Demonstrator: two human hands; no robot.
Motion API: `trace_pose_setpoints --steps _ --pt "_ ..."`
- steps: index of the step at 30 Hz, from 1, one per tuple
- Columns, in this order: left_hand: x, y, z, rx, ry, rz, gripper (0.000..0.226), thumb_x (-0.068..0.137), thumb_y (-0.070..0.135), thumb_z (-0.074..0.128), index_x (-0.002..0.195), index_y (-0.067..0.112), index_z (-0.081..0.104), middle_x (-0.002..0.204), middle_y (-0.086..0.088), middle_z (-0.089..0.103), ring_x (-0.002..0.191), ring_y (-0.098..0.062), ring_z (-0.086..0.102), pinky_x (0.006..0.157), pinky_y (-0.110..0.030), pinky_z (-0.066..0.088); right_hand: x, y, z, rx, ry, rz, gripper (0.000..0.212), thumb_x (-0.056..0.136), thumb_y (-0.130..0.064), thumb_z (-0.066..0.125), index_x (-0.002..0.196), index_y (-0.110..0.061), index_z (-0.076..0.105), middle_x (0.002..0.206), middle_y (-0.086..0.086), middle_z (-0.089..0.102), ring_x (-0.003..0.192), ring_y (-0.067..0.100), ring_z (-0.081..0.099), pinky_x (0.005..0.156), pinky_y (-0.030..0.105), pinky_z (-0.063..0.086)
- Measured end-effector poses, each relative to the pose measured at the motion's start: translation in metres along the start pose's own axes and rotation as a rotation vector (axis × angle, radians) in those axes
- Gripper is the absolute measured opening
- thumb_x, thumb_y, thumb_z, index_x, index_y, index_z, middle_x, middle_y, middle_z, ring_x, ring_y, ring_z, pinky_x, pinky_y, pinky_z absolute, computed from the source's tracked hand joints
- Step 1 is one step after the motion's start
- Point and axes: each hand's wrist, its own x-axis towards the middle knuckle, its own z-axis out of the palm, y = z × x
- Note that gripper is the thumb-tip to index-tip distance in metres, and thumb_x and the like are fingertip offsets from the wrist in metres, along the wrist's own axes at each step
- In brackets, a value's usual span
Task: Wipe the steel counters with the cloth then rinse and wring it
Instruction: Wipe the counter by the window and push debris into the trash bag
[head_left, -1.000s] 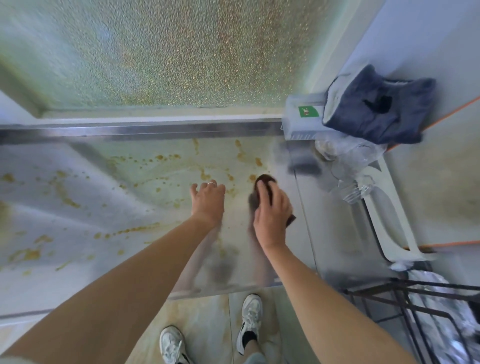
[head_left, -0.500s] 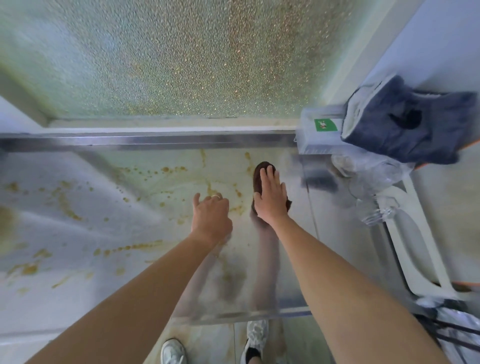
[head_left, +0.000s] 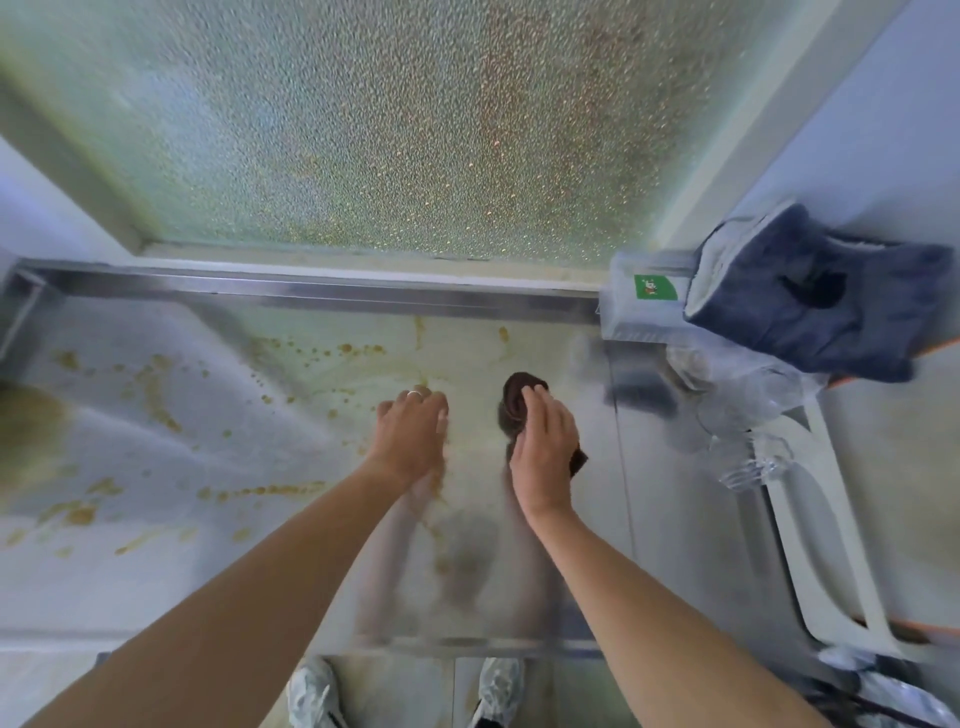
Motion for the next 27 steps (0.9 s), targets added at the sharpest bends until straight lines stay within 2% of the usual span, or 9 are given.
trace_pose_setpoints --steps 2,6,8,10,13,20,24,27 --pt "0.008 -0.006 0.0 0.086 0.015 0.0 0.026 0.094 0.023 0.052 0.119 0.026 0.057 0.124 -0.002 0.056 0.12 -0.024 0.052 0.104 -0.043 0.035 0.023 0.012 -0.011 -0.069 0.028 0.104 0.052 0.095 -0.001 0.055 0.146 -0.004 0.045 0.152 0.018 0.045 0.14 0.036 0.043 0.118 0.05 0.037" --pt "0.027 -0.014 -0.008 0.184 -0.022 -0.034 0.033 0.092 0.02 0.053 0.124 0.024 0.052 0.132 -0.005 0.051 0.128 -0.026 0.045 0.108 -0.049 0.032 0.059 0.032 -0.008 -0.142 -0.298 0.324 0.062 0.104 -0.021 0.043 0.16 -0.01 0.02 0.17 0.011 0.012 0.156 0.029 0.013 0.122 0.051 0.025" --pt "0.034 -0.02 -0.012 0.22 -0.04 -0.048 0.042 0.087 0.019 0.06 0.127 0.023 0.05 0.133 -0.005 0.05 0.129 -0.026 0.044 0.11 -0.05 0.031 0.07 0.03 0.005 -0.165 -0.349 0.349 0.066 0.103 -0.023 0.043 0.162 -0.011 0.014 0.171 0.008 0.004 0.158 0.027 0.003 0.124 0.051 0.021" --pt "0.037 -0.026 -0.012 0.249 -0.073 -0.049 0.051 0.081 0.023 0.069 0.128 0.023 0.048 0.133 -0.004 0.05 0.129 -0.026 0.046 0.111 -0.051 0.03 0.082 0.022 0.017 -0.167 -0.357 0.33 0.067 0.102 -0.023 0.044 0.161 -0.012 0.014 0.171 0.007 0.003 0.158 0.026 0.001 0.123 0.05 0.02" --pt "0.041 -0.035 -0.008 0.244 -0.057 -0.032 0.049 0.083 0.035 0.069 0.126 0.024 0.049 0.13 -0.002 0.051 0.124 -0.024 0.05 0.111 -0.053 0.03 0.106 0.008 0.036 -0.123 -0.376 0.258 0.066 0.101 -0.02 0.043 0.161 -0.014 0.016 0.171 0.004 0.005 0.158 0.022 0.002 0.124 0.047 0.017" --pt "0.044 -0.044 -0.008 0.247 -0.091 -0.001 0.071 0.068 0.05 0.082 0.127 0.028 0.049 0.131 0.002 0.049 0.125 -0.023 0.049 0.11 -0.053 0.029 0.121 -0.05 0.081 -0.011 -0.422 0.062 0.064 0.097 -0.009 0.047 0.158 -0.018 0.031 0.169 -0.002 0.018 0.157 0.017 0.01 0.125 0.041 0.015" --pt "0.041 -0.044 -0.012 0.254 -0.103 -0.003 0.074 0.07 0.052 0.081 0.129 0.027 0.045 0.133 0.002 0.049 0.126 -0.021 0.048 0.112 -0.051 0.027 0.094 -0.075 0.083 0.129 -0.454 -0.019 0.06 0.092 0.001 0.052 0.147 -0.022 0.05 0.161 -0.007 0.038 0.152 0.014 0.027 0.123 0.042 0.021" --pt "0.038 -0.043 -0.016 0.239 -0.091 0.008 0.069 0.073 0.047 0.079 0.129 0.024 0.045 0.131 0.002 0.051 0.124 -0.02 0.05 0.113 -0.048 0.026 0.074 -0.094 0.074 0.197 -0.403 -0.013 0.054 0.09 0.004 0.055 0.135 -0.024 0.063 0.145 -0.008 0.058 0.138 0.018 0.047 0.116 0.045 0.032"
